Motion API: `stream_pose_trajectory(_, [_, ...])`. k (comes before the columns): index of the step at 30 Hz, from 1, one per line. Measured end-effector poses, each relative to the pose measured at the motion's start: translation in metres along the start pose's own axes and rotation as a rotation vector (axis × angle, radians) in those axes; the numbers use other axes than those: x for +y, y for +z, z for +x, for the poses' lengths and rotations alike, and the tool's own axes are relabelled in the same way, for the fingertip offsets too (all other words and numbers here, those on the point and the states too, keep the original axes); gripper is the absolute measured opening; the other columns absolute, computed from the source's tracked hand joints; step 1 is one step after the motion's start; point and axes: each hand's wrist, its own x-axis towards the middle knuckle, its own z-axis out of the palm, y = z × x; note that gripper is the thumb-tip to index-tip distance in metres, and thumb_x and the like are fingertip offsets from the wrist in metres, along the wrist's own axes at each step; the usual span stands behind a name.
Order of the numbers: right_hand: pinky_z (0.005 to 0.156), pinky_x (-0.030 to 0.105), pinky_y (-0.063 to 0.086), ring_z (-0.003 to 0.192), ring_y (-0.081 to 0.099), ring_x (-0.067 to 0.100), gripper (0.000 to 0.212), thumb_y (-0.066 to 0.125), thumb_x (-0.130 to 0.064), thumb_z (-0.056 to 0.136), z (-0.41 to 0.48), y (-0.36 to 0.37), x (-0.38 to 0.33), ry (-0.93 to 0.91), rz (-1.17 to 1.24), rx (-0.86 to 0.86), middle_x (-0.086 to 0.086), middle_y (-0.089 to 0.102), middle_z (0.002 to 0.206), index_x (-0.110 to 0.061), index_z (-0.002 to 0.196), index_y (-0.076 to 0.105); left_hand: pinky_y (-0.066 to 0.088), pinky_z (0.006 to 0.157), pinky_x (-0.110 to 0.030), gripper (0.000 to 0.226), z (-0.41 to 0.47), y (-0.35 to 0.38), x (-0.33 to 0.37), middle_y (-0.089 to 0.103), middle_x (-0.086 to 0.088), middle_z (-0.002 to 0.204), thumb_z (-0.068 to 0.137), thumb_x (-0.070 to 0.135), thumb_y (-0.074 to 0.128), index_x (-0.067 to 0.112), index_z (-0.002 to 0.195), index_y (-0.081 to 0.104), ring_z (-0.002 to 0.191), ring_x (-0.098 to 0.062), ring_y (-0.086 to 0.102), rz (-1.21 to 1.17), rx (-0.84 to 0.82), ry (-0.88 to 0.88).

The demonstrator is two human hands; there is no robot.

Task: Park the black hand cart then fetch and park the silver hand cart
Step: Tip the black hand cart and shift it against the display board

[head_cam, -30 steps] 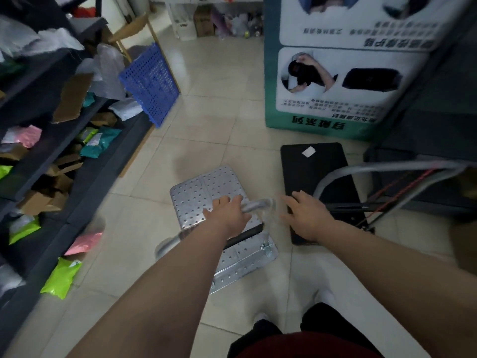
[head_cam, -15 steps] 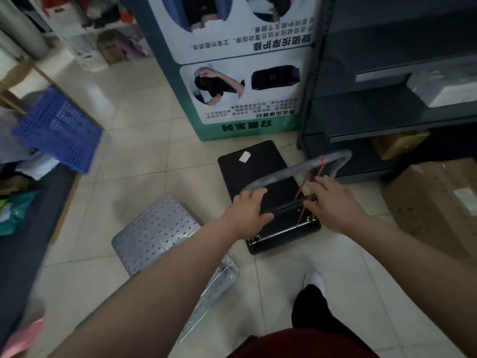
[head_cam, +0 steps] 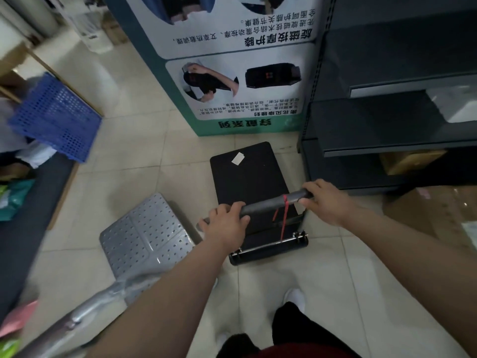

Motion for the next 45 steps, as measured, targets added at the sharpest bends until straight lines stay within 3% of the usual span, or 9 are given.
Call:
stream_pose_trajectory(3, [0.082, 0.030, 0.036, 0.111, 0.045, 0.021, 0.039, 0.047, -0.045, 0.093, 0.001, 0.002, 0.006, -0.043, 0.041, 0.044, 0.003, 0.049, 0.119, -0.024, 0.125, 0.048, 0.020, 0.099, -0.057, 0.032, 0.004, 0.001, 0.001, 0.039, 0.001, 0.132, 0.096, 0.048, 0.033, 0.048, 0.128, 0.034, 0.119, -0.027, 0.034, -0.009, 0.022, -0.011])
stream_pose_trajectory(14, [0.082, 0.032, 0.037, 0.110, 0.042, 0.022, 0.031, 0.047, -0.044, 0.093, 0.016, 0.006, 0.005, -0.004, 0.067, 0.129, 0.004, 0.051, 0.113, -0.023, 0.115, 0.050, 0.014, 0.105, -0.062, 0.032, 0.039, -0.018, -0.004, 0.038, 0.001, 0.132, 0.096, 0.045, 0.034, 0.048, 0.128, 0.034, 0.121, -0.029, 0.032, 0.014, 0.000, 0.080])
stream_pose_trajectory(24, [0.097, 0.042, 0.040, 0.115, 0.042, 0.026, 0.033, 0.048, -0.035, 0.094, 0.056, -0.023, 0.003, 0.142, 0.140, 0.140, 0.009, 0.048, 0.124, -0.019, 0.123, 0.048, 0.016, 0.103, -0.063, 0.032, 0.092, -0.045, 0.018, 0.039, -0.002, 0.132, 0.097, 0.044, 0.033, 0.043, 0.129, 0.036, 0.119, -0.029, 0.033, 0.033, -0.022, 0.146])
stream_pose_trajectory(45, [0.096, 0.044, 0.041, 0.121, 0.039, 0.026, 0.036, 0.042, -0.037, 0.096, 0.100, -0.046, 0.011, 0.255, 0.126, 0.202, 0.006, 0.046, 0.131, -0.025, 0.130, 0.045, 0.014, 0.103, -0.067, 0.033, 0.166, -0.071, 0.039, 0.039, -0.007, 0.129, 0.097, 0.044, 0.033, 0.039, 0.129, 0.035, 0.118, -0.034, 0.034, 0.097, -0.056, 0.230])
